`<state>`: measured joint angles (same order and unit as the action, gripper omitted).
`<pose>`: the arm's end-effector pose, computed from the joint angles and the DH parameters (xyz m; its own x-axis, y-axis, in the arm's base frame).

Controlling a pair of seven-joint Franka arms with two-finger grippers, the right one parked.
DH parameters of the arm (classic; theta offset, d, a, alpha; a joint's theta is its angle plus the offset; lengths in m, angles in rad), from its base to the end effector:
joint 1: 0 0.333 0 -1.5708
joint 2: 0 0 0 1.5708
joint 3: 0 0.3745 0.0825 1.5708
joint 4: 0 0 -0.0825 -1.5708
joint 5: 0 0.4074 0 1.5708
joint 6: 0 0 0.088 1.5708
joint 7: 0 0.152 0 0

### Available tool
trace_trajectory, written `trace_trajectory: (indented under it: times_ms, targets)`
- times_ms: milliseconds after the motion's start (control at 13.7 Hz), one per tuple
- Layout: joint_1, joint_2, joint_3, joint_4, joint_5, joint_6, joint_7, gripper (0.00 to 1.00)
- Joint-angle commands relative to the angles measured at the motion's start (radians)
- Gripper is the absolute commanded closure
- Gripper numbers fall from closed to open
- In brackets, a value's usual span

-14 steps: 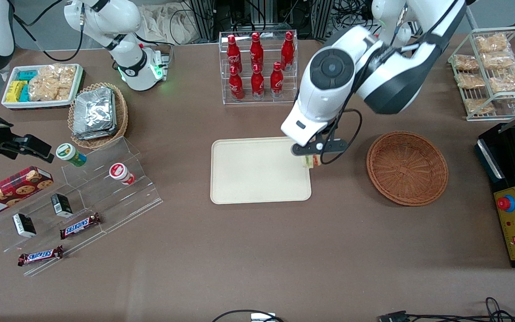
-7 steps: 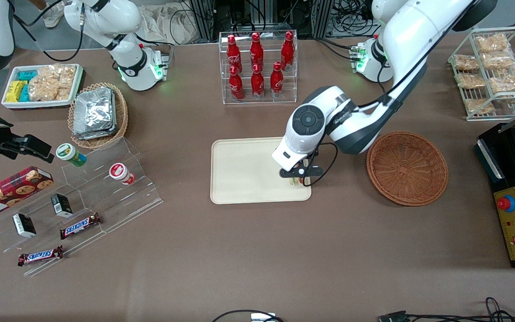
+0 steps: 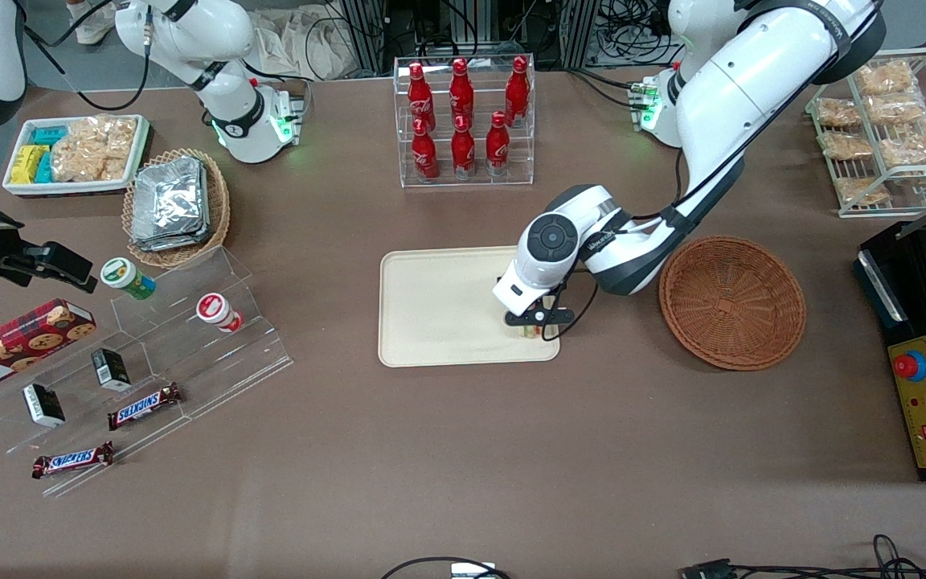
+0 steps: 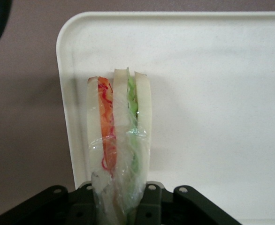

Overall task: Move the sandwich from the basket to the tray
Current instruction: 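Lower the sandwich onto the tray and open the left gripper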

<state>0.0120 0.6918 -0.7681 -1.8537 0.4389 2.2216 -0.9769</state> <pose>0.5228 -0.4145 0.2105 0.9872 0.0230 -0.1575 0.0263 -0.9995 0.0193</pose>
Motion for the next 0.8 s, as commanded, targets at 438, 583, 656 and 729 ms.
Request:
trace_trajectory:
  times_ms: [438, 583, 656, 729]
  targets:
    - [0.016, -0.024, -0.005, -0.013, 0.021, 0.006, -0.032, 0.0]
    - [0.017, -0.05, -0.007, -0.001, 0.021, -0.046, -0.066, 0.0]
    - [0.019, -0.078, -0.008, 0.01, 0.02, -0.083, -0.066, 0.0]
    - [0.019, -0.11, -0.01, 0.024, 0.017, -0.136, -0.065, 0.0]
